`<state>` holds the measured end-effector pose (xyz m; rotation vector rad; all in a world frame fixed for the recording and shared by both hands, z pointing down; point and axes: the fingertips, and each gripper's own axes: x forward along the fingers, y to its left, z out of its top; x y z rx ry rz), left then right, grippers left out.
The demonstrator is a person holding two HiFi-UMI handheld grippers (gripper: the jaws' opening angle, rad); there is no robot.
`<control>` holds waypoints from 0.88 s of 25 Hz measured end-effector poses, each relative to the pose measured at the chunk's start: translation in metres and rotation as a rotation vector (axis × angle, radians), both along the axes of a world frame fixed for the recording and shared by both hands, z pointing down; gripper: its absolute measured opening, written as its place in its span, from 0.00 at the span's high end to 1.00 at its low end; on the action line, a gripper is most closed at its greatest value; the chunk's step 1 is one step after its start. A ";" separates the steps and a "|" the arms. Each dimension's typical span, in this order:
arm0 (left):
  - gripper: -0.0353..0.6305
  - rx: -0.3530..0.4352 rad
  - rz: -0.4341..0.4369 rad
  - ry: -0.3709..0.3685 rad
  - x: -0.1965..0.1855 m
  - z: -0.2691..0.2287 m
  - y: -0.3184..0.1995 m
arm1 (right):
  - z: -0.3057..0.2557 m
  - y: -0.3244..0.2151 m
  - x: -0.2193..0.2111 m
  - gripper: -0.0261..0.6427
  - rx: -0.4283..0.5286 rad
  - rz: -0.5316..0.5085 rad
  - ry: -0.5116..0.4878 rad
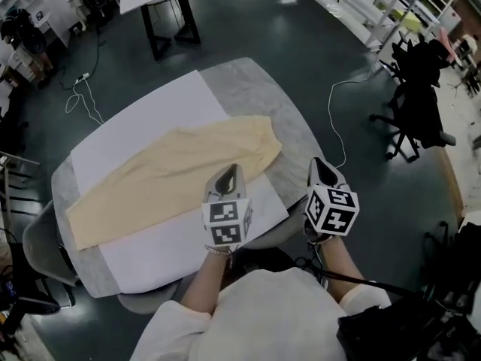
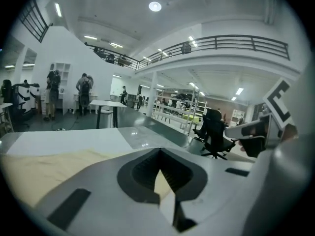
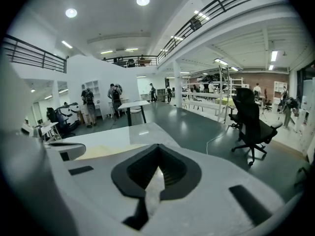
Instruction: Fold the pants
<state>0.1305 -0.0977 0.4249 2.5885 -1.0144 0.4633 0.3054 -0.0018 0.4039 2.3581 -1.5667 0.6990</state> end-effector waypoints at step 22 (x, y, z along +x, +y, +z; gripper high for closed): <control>0.77 -0.108 0.265 -0.290 0.149 0.134 0.005 | 0.123 -0.026 0.090 0.97 -0.109 -0.043 -0.176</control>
